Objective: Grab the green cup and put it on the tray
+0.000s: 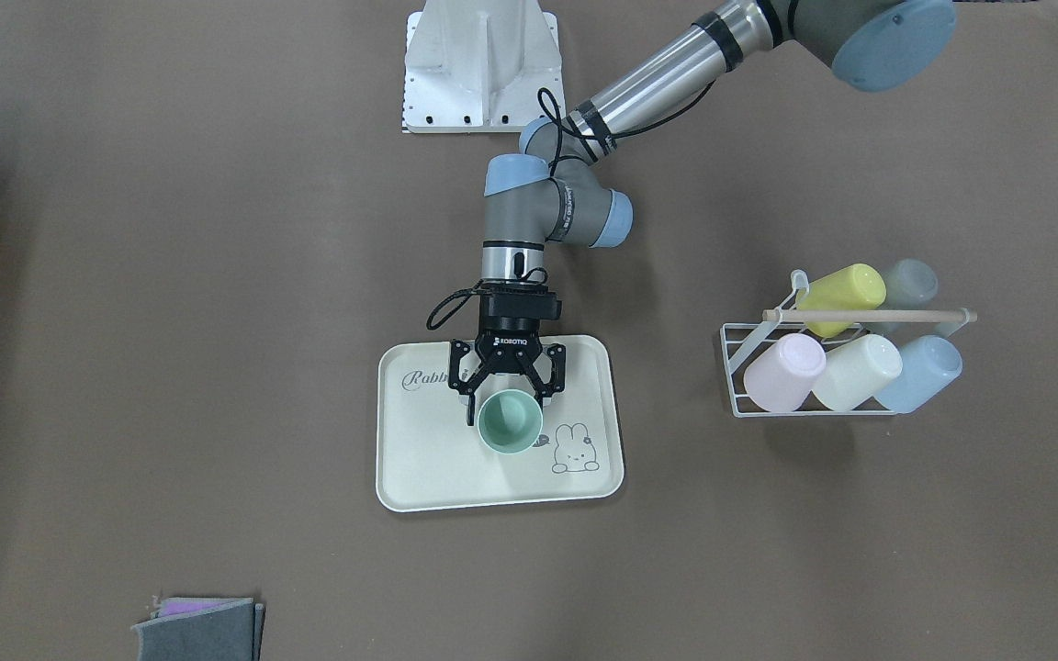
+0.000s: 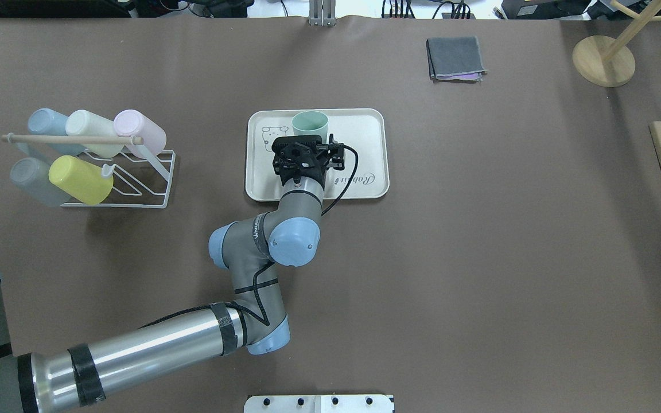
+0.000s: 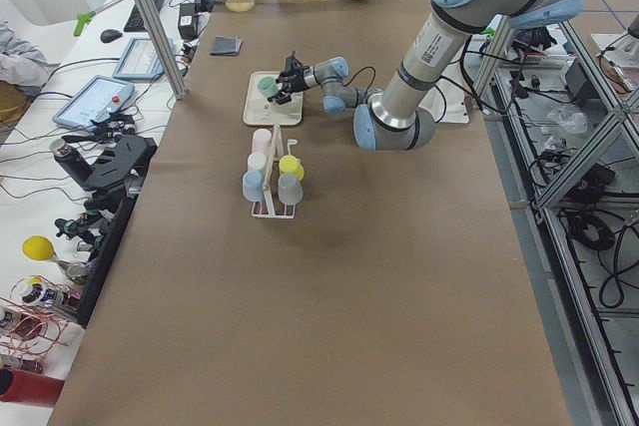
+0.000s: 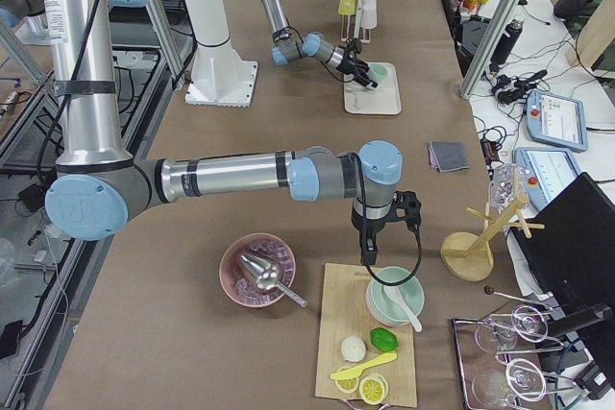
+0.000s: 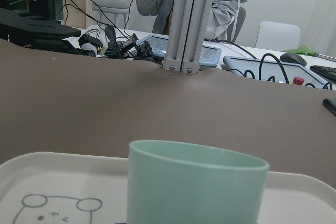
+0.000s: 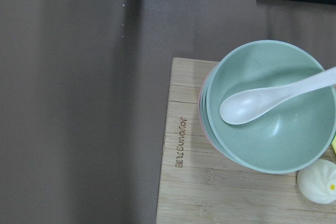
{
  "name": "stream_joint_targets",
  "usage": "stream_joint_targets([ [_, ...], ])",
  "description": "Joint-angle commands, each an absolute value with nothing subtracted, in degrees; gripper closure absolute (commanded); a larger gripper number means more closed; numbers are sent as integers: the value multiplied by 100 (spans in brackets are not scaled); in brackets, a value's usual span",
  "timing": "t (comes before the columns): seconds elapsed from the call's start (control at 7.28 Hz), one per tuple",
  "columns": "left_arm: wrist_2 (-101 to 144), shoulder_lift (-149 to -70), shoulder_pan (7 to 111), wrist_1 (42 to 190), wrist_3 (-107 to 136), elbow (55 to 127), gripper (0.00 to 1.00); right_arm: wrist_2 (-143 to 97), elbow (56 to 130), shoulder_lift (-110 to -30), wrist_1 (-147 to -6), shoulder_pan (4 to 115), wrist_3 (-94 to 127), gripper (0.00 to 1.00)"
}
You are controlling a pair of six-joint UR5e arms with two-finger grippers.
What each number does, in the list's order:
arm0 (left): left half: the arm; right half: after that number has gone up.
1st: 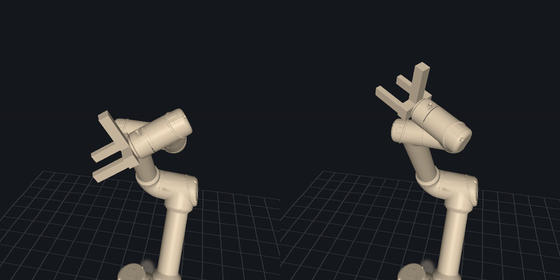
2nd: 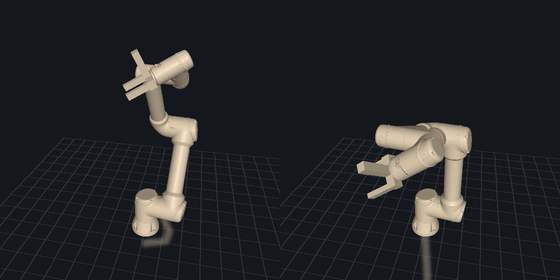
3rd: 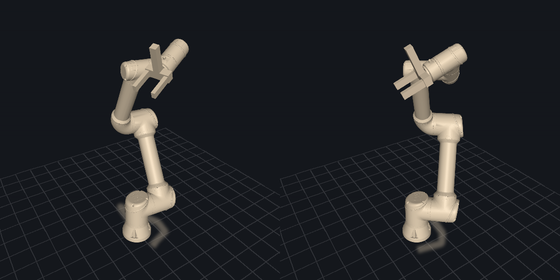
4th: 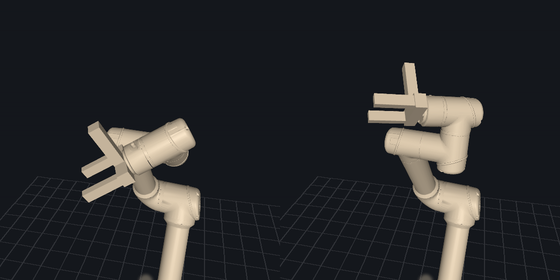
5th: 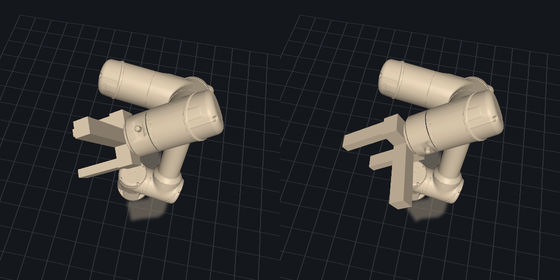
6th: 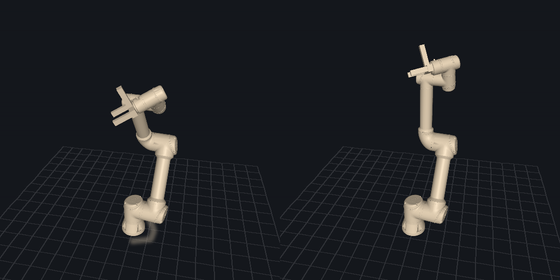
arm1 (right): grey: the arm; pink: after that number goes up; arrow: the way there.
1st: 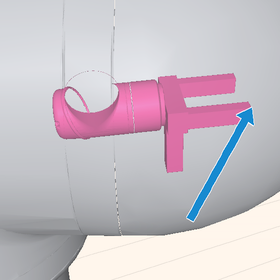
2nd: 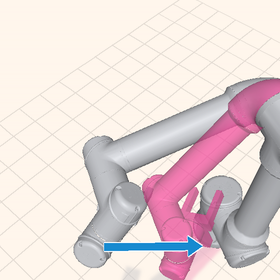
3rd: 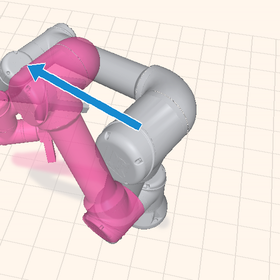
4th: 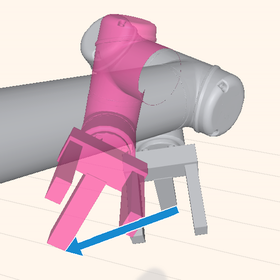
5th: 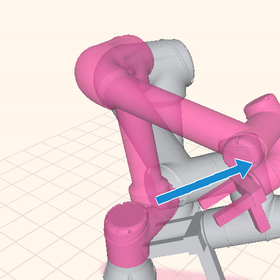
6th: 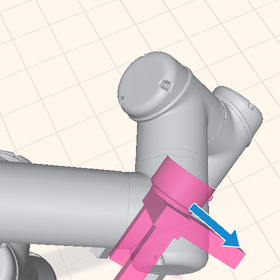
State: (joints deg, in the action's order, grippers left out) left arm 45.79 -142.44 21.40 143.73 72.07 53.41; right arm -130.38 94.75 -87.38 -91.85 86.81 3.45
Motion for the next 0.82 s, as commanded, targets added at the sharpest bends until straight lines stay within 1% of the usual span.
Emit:
stream_joint_targets([
  [0.0,4579,-14203,2109,14388,7207,5405,9,-13078,9466,-8946,-9193,8692,352,0],
  [0.14,4579,-14116,2101,14422,7198,5605,4,-13078,9527,-8956,-9193,8692,404,0],
  [0.69,4605,-13589,2048,14283,6656,6791,2,-13034,9475,-9061,-9167,8692,396,0],
])
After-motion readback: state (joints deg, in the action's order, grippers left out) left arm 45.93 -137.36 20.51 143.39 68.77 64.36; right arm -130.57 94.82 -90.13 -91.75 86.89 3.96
